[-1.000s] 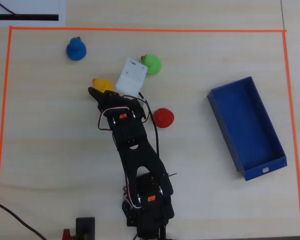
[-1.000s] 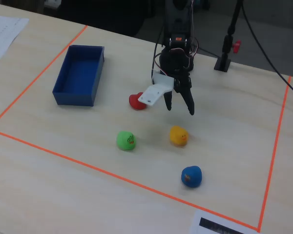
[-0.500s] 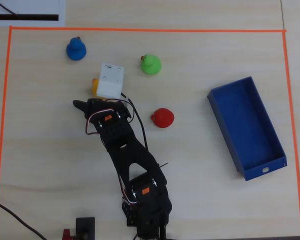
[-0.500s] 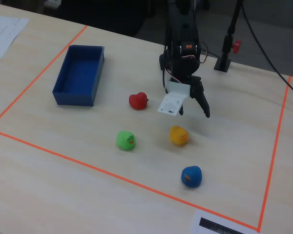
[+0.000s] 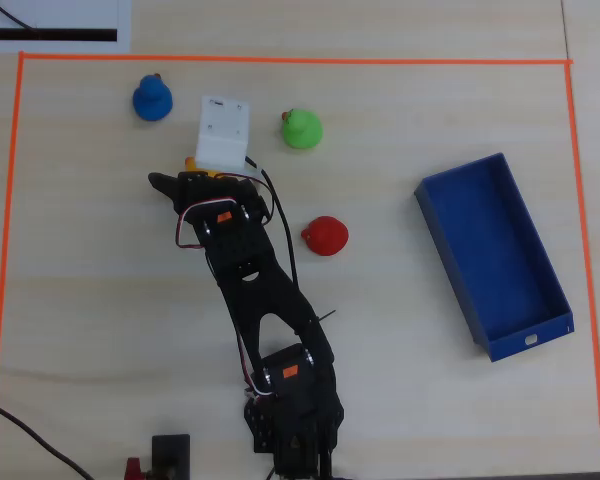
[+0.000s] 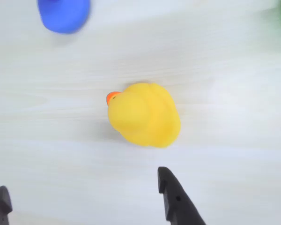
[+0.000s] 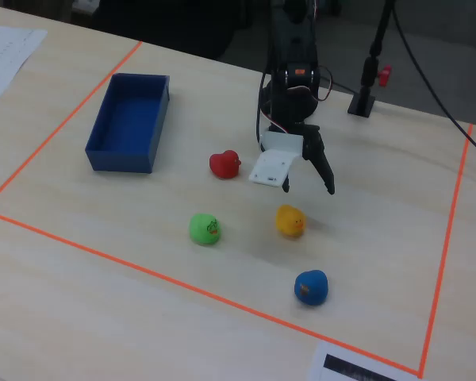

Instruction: Grasp yellow duck and put it into box.

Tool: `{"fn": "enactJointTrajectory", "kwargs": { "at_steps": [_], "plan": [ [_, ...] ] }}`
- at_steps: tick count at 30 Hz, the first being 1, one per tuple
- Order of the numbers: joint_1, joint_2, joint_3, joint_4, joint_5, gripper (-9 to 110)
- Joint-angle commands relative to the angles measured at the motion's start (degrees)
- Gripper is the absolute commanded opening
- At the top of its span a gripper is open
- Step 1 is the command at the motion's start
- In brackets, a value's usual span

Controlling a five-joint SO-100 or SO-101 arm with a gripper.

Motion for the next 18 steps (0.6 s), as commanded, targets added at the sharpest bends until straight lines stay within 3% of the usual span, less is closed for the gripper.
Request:
{"fn": "enactJointTrajectory", "kwargs": {
  "at_steps": [1, 18],
  "plan": [
    [1.5, -0.4, -1.3, -2.8, -1.1, 41],
    [3.2, -5.8, -1.0, -10.5, -1.8, 41]
  ]
}}
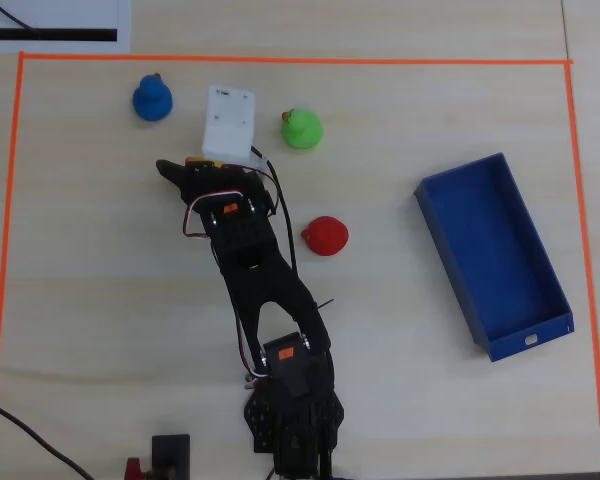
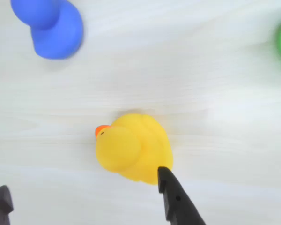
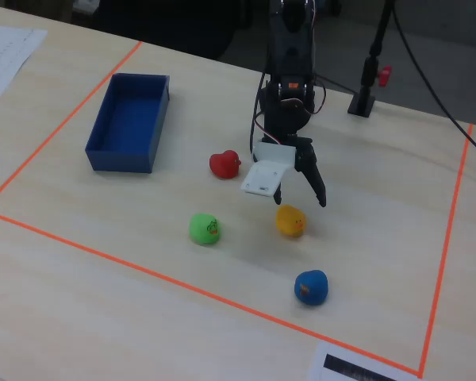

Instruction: Grasp yellow duck and put it into box.

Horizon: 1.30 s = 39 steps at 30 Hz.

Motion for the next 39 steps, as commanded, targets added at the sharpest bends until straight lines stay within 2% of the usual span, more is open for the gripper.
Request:
{"fn": "enactJointTrajectory", "kwargs": {
  "at_steps": [1, 30, 32, 35, 39],
  "plan": [
    [0.4, 0.0, -0.5, -2.3, 0.1, 41],
    [-1.1, -7.0, 5.0, -14.7, 2.6, 38],
    [-0.9, -7.3, 5.2, -15.5, 3.1, 28],
    [-0.6, -7.1, 6.0, -17.4, 3.7, 2],
    [-0.1, -6.9, 5.9, -17.6, 3.8, 0]
  ]
}}
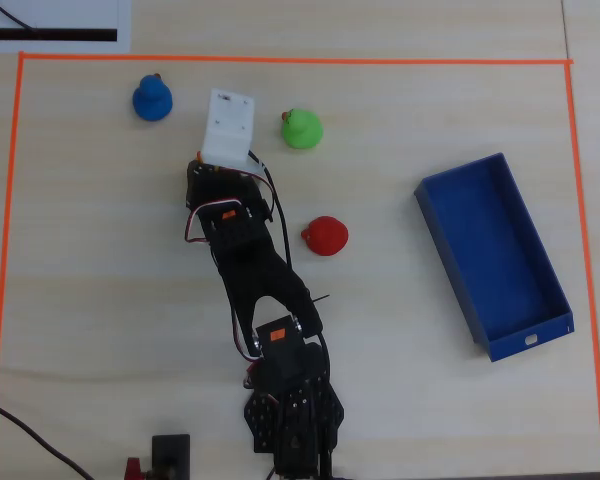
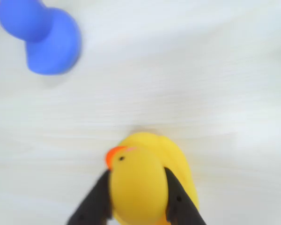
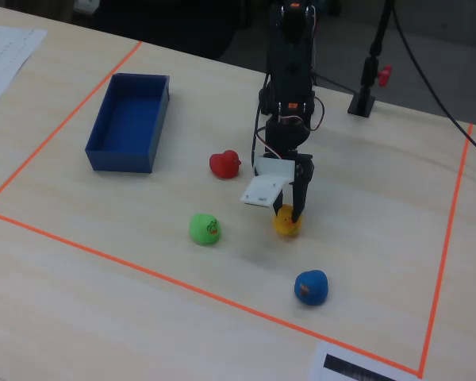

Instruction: Grasp yellow duck and put it into box.

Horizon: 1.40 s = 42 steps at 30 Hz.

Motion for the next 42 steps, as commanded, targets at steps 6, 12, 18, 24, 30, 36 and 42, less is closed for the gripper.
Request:
{"fn": "enactJointTrajectory", "kwargs": {
  "at_steps": [6, 12, 18, 24, 30, 36, 42],
  "plan": [
    [1.4, 3.3, -0.4, 3.9, 0.2, 0],
    [7.0, 17.2, -9.9, 22.7, -0.4, 0],
    [21.6, 27.2, -22.9, 32.8, -5.3, 0],
    [39.2, 30.2, -27.2, 33.7, -13.6, 0],
    [57.3, 26.5, -21.9, 21.4, -21.9, 0],
    [67.8, 20.0, -11.6, 6.1, -30.1, 0],
    [70.2, 16.5, -3.3, -0.6, -33.4, 0]
  ]
}}
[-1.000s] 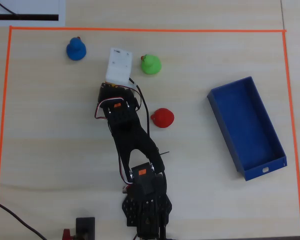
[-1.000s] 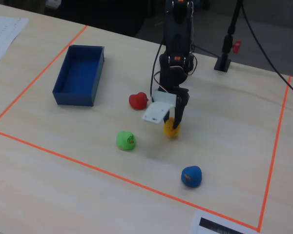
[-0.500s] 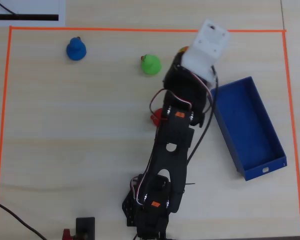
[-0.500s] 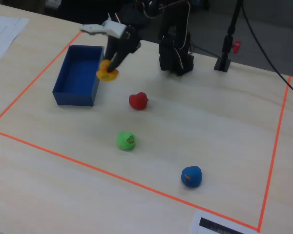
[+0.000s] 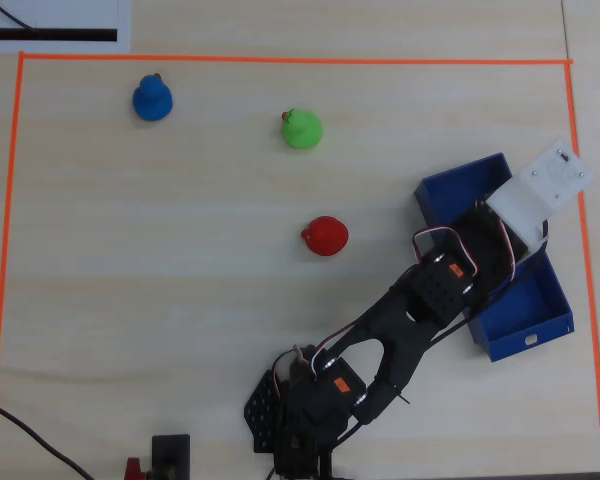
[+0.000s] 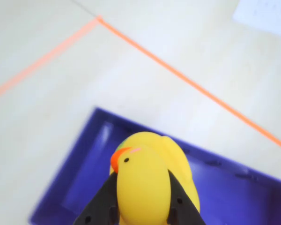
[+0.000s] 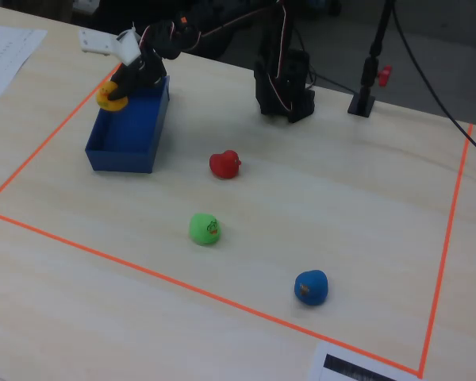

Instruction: Grasp yellow duck and put it into box.

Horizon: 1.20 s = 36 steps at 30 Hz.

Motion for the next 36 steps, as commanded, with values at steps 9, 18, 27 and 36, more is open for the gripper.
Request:
{"fn": "enactJointTrajectory", "kwargs": {
  "at_steps": [9, 18, 27, 36],
  "plan": [
    [-0.1, 0.0, 7.7, -2.7, -3.0, 0],
    [-1.7, 0.4, 8.3, -2.6, -0.3, 29],
    [-22.8, 27.9, -2.5, 35.6, 20.0, 0],
    [-49.9, 56.5, 19.0, 54.5, 26.7, 0]
  ]
}}
